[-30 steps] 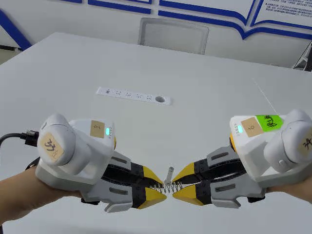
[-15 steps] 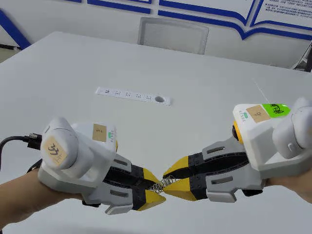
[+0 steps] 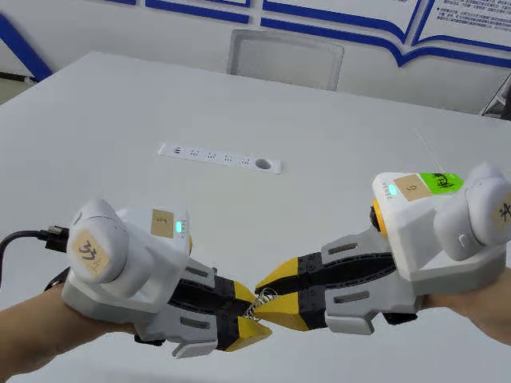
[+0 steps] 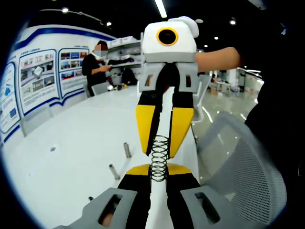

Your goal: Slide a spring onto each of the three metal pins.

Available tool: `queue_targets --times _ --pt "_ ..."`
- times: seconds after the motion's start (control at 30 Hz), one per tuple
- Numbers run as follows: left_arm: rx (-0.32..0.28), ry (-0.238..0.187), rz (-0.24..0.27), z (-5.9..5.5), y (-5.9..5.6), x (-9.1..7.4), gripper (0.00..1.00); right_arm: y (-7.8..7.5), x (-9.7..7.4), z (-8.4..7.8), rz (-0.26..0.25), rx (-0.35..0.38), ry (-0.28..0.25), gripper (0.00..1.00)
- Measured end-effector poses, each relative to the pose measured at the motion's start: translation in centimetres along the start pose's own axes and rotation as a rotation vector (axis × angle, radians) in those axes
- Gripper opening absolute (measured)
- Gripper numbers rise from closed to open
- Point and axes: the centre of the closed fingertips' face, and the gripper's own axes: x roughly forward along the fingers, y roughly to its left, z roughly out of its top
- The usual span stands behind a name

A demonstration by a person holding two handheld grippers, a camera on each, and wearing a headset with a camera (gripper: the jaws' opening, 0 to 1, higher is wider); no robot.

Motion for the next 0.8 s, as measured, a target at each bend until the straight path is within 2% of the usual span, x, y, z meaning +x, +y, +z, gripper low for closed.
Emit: queue_targets --times 0.13,0.4,0.5,0.6,0.7,0.8 --pt "-0.002 -0.005 -0.003 0.1 -0.1 0.0 0.10 0.2 0.0 0.1 -0.004 -0.027 0.001 0.11" --pt "0.005 -0.011 -0.002 0.2 0.0 -0.1 0.11 0.0 -0.1 0.3 -0.017 -0.030 -0.001 0.10" --pt "-0.015 -0.021 0.005 0.3 0.1 -0.3 0.12 -0.1 -0.1 0.4 -0.022 -0.037 0.002 0.10" --pt "-0.038 -0.028 0.024 0.3 0.7 -0.6 0.16 -0.8 -0.3 0.6 -0.038 -0.038 0.004 0.10" --pt "-0.091 -0.075 0.028 0.8 1.0 -1.2 0.21 -1.6 -0.9 1.0 -0.059 -0.027 -0.014 0.10" --pt "-0.088 -0.064 0.055 0.4 1.6 -1.8 0.22 -2.7 -1.6 1.1 -0.085 -0.025 -0.016 0.10"
